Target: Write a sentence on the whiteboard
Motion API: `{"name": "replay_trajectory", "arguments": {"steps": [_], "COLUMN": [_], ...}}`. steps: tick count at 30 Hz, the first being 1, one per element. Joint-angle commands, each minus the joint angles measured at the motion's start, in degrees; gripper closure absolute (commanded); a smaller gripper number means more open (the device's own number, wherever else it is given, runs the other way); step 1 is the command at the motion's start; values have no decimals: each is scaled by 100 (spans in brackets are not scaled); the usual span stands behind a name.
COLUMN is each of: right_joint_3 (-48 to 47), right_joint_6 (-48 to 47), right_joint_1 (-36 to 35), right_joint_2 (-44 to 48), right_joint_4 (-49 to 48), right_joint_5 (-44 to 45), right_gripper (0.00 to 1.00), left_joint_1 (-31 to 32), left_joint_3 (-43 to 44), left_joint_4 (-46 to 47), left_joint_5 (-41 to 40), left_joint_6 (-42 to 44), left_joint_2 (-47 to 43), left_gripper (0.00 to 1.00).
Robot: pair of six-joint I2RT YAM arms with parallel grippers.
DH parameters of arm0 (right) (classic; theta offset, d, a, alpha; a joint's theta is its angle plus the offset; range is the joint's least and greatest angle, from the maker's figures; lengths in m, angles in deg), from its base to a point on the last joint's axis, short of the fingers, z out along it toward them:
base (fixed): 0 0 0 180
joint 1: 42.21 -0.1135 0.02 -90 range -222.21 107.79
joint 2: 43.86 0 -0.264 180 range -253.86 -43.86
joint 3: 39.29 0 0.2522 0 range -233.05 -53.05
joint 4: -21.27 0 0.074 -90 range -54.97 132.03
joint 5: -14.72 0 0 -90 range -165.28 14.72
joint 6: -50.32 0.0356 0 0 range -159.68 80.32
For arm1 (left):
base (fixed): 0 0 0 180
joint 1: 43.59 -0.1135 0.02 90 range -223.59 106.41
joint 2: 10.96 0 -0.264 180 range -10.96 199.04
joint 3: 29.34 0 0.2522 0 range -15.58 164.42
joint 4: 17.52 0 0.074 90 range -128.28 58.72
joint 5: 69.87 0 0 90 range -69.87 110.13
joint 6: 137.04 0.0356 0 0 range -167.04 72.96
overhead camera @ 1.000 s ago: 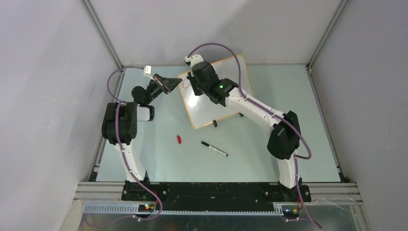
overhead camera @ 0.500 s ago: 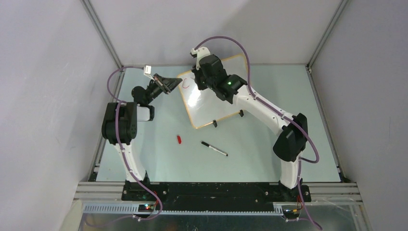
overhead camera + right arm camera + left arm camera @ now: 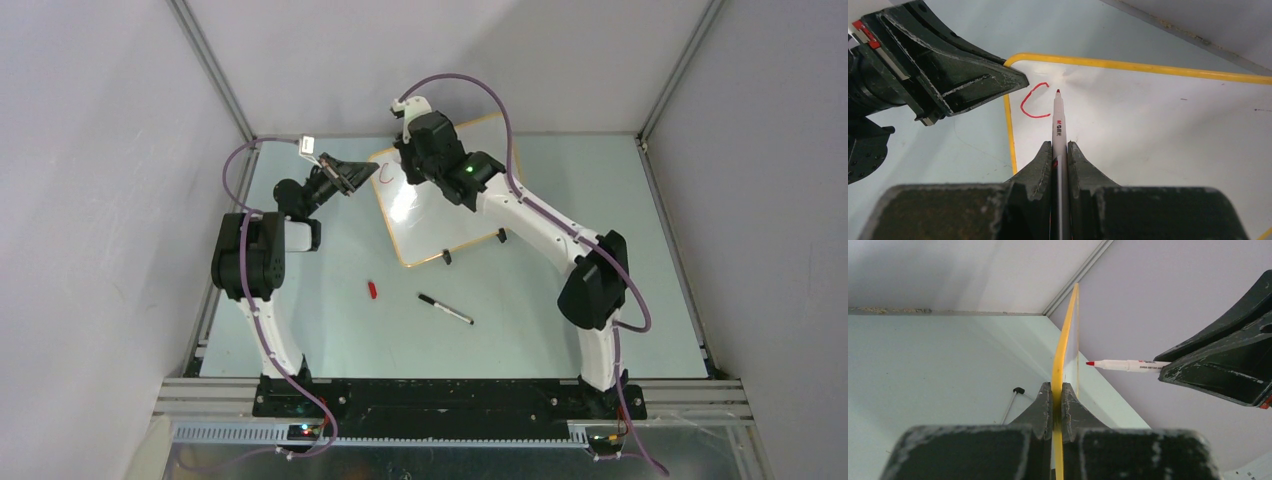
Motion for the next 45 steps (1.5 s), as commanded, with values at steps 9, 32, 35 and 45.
{"name": "replay_trajectory", "arguments": {"steps": [9,32,35,45], "right_joint_3": [-369,-482,-449,-219], "right_joint_6": [-56,-48,-34,5], "right_joint_1": [23,59,58,66], "right_joint_2": [-150,-346,-325,-220], "right_joint_4": [-15,66,77,56], "right_joint_5": [24,75,82,92], "right_gripper": [100,100,100,100], "left_joint_1": [126,133,133,133], "left_joint_3": [62,66,68,62], "left_joint_4": [198,216,212,208], "left_joint_5": [266,266,266,283], "left_joint_6": [302,298,294,302], "left_joint_2": [-131,-131,-130,-139], "left_gripper": [100,100,100,100]}}
